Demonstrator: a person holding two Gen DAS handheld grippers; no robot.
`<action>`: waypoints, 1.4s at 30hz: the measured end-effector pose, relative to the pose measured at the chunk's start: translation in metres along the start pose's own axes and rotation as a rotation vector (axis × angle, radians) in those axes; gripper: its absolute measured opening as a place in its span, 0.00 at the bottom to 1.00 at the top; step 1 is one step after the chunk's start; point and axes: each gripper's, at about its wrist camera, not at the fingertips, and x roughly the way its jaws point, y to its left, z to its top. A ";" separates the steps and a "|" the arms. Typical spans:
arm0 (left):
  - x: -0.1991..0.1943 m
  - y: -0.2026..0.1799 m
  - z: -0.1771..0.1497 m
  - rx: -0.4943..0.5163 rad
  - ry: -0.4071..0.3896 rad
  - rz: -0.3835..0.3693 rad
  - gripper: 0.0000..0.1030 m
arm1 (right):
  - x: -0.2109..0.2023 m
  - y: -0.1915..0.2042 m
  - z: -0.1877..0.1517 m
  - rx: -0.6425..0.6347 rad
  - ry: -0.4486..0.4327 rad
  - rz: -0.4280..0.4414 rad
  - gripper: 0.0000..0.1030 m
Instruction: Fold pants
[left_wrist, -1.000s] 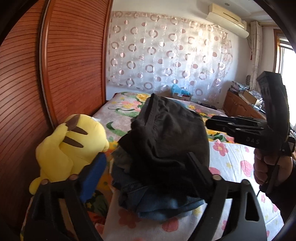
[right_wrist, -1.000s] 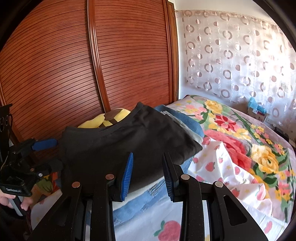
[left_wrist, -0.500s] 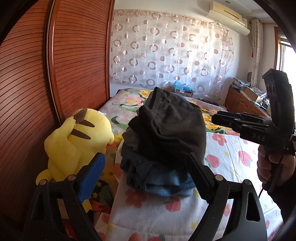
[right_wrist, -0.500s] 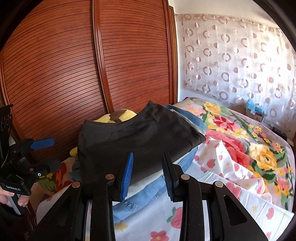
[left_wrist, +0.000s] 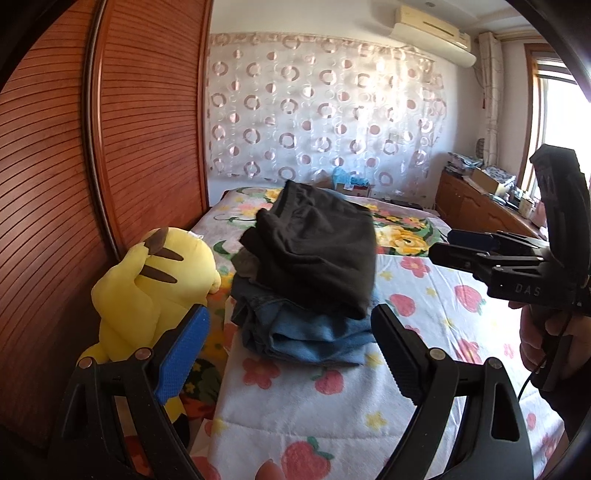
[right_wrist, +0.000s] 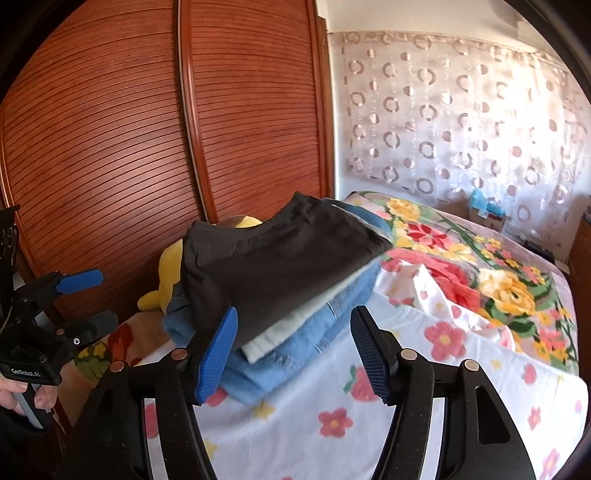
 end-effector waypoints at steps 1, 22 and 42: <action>-0.001 -0.003 -0.001 0.007 0.000 -0.005 0.87 | -0.005 0.002 -0.003 0.003 -0.002 -0.010 0.64; -0.031 -0.083 -0.032 0.117 0.002 -0.122 0.87 | -0.118 0.035 -0.079 0.117 -0.062 -0.212 0.80; -0.049 -0.152 -0.032 0.183 -0.010 -0.198 0.87 | -0.167 0.067 -0.101 0.269 -0.070 -0.431 0.83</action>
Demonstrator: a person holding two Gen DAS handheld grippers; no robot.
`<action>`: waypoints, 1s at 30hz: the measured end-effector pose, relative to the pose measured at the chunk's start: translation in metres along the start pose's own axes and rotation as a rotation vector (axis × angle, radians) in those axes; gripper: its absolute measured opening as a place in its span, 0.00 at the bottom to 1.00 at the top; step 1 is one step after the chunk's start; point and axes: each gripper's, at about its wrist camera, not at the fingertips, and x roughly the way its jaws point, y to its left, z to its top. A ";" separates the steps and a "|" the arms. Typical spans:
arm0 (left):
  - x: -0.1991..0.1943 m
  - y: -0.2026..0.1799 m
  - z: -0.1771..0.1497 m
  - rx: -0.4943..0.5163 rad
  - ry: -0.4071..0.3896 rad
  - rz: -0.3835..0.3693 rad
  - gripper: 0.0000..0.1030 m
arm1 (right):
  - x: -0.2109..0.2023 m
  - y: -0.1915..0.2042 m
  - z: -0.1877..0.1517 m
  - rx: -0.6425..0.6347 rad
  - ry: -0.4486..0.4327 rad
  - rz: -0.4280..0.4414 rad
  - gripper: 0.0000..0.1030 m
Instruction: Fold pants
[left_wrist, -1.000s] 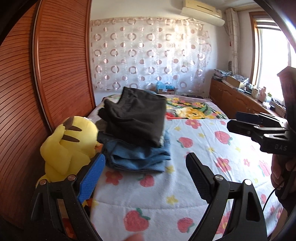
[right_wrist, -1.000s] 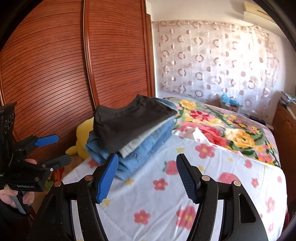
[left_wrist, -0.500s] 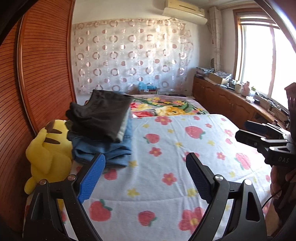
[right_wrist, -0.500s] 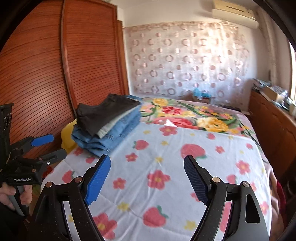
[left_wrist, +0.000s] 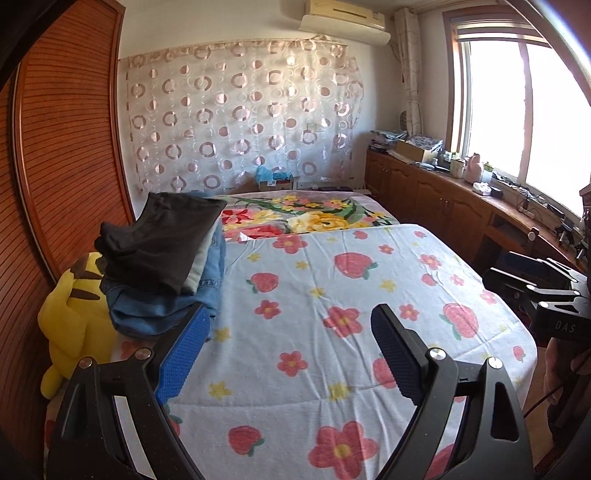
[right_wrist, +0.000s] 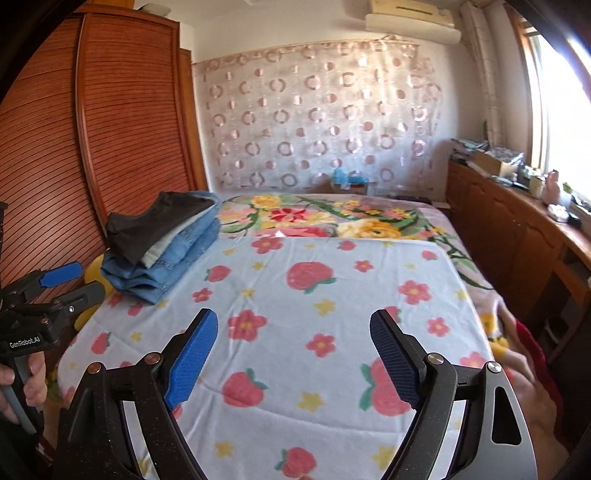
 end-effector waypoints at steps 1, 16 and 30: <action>-0.001 -0.002 0.001 0.002 -0.004 -0.002 0.87 | -0.003 0.002 0.000 0.001 -0.006 -0.007 0.83; -0.030 -0.007 0.025 0.005 -0.068 0.018 0.87 | -0.054 0.040 -0.016 0.027 -0.135 -0.068 0.83; -0.032 -0.006 0.026 0.003 -0.071 0.013 0.87 | -0.047 0.028 -0.022 0.026 -0.135 -0.084 0.83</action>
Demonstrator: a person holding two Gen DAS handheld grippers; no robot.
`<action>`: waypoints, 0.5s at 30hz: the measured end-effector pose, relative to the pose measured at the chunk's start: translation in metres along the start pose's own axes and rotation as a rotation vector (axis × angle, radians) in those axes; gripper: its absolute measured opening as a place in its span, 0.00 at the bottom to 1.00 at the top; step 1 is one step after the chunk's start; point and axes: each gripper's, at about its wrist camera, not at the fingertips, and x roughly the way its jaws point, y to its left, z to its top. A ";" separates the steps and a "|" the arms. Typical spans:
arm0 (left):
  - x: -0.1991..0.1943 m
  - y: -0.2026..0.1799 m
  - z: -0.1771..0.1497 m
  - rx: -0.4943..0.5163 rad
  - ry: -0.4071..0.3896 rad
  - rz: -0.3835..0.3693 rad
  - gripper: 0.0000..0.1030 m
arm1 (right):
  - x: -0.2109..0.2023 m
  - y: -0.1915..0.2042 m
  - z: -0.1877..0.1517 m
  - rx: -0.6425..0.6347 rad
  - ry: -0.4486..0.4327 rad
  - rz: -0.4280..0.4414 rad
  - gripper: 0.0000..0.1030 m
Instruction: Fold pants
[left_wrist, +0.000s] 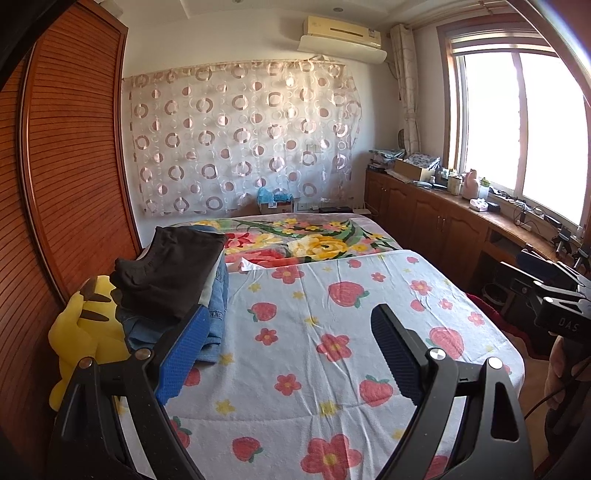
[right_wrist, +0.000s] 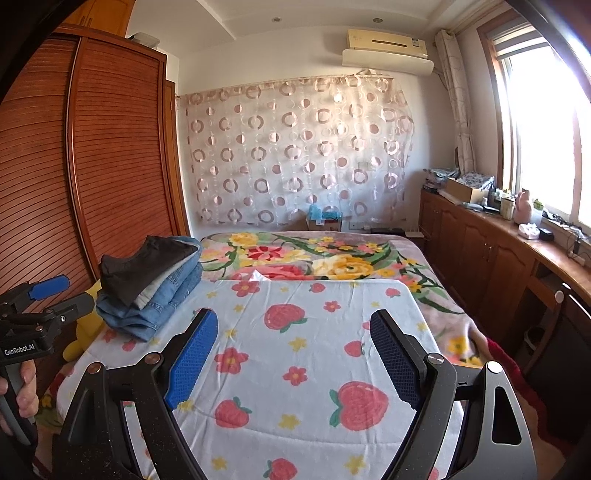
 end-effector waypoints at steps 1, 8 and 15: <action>-0.001 0.000 0.000 0.001 -0.002 -0.001 0.87 | -0.002 0.001 -0.001 0.000 0.001 -0.001 0.83; -0.005 -0.003 0.000 0.003 -0.005 -0.004 0.87 | -0.005 -0.003 -0.001 0.005 0.000 -0.002 0.83; -0.005 -0.003 -0.001 0.006 -0.006 -0.002 0.87 | -0.004 -0.003 0.000 0.001 0.004 -0.006 0.83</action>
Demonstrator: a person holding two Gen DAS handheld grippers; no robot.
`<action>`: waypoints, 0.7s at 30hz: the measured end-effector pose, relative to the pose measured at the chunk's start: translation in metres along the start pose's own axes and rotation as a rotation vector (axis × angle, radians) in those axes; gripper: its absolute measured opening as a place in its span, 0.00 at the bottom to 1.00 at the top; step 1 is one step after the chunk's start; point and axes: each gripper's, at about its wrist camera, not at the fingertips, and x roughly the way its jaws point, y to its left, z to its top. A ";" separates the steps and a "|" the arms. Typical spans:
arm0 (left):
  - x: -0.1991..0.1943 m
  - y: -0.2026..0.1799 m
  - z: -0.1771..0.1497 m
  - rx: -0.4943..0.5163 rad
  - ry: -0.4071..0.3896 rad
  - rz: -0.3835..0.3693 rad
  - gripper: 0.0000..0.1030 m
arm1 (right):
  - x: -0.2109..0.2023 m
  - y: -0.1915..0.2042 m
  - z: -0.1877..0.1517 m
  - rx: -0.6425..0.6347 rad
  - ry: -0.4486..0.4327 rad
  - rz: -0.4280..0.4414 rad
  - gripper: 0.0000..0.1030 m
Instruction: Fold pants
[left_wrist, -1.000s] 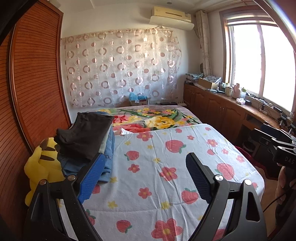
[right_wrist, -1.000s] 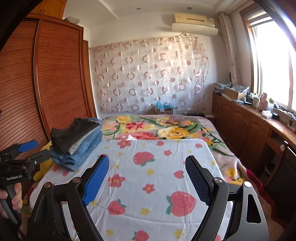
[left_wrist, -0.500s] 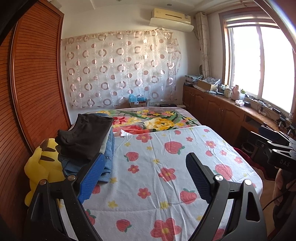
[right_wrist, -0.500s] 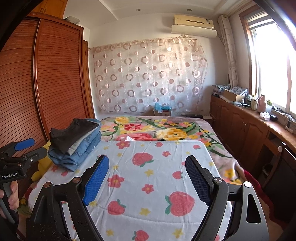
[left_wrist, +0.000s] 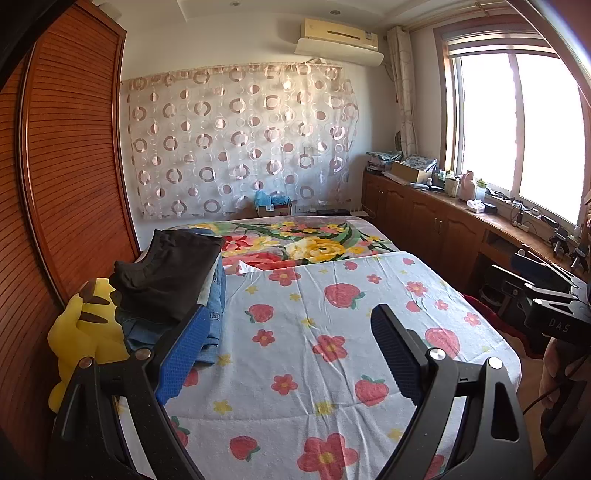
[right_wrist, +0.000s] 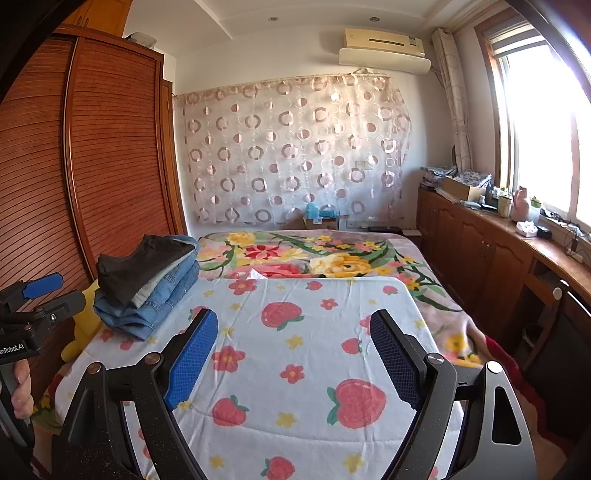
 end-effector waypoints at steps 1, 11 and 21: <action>0.000 0.000 0.000 -0.001 0.000 0.000 0.87 | 0.000 0.000 0.000 0.000 0.000 0.000 0.83; 0.000 0.000 -0.001 -0.001 -0.001 -0.002 0.87 | 0.000 0.000 0.000 0.000 0.001 0.003 0.83; 0.001 0.000 -0.002 -0.001 -0.001 -0.001 0.87 | 0.000 -0.002 0.000 -0.003 -0.001 0.004 0.83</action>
